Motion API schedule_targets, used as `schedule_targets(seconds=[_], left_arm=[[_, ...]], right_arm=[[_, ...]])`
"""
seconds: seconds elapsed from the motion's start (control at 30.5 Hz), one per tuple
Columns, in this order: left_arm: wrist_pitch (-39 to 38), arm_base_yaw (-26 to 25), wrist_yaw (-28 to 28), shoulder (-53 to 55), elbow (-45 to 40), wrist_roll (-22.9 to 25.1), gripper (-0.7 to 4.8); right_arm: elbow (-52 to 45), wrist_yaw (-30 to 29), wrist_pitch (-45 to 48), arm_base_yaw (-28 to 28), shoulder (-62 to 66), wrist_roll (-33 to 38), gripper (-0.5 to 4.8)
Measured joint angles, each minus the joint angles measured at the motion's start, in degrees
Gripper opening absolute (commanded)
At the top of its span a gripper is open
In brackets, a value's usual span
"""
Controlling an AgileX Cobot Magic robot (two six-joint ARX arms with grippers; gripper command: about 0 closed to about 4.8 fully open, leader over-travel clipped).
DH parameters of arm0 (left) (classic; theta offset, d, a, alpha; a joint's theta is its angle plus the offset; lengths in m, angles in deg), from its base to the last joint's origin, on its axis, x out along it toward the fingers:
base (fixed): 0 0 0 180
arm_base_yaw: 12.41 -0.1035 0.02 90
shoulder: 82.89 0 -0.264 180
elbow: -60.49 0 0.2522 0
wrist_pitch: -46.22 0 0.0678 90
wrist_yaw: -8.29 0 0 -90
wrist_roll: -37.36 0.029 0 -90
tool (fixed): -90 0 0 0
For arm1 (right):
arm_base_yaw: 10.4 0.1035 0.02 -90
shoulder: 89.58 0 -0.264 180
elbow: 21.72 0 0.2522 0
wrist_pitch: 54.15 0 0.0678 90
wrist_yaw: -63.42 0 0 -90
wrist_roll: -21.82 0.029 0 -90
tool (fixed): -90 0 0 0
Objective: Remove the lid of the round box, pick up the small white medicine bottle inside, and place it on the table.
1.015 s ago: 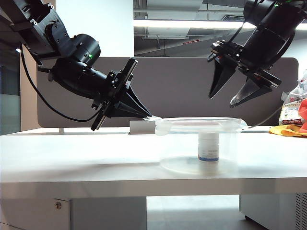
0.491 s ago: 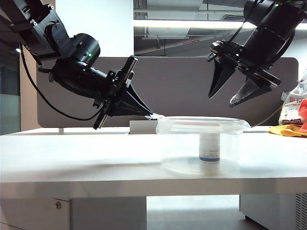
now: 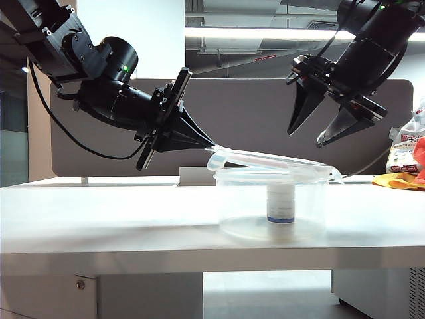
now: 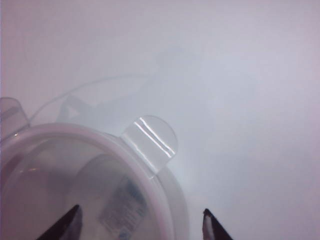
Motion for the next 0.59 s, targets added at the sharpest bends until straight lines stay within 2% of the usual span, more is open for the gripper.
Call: schedule_targets(seconds=[0.2,0.43,0.59], left_arm=[[-0.24,-1.38,-0.11,0.2,4.79,-0.11,-0.06],[-3.98,-2.8,-0.37,0.17,11.54,-0.07,-0.06],[-4.52,-2.84,0.92,0.2,12.41,-0.15,-0.06]], right_arm=[[0.0,-0.02,0.39,0.0,0.0,0.0,3.04],[0.0,-0.02,0.87,0.02,0.0,0.02,3.04],[0.0,-0.02,1.55,0.02,0.0,0.02,3.01]])
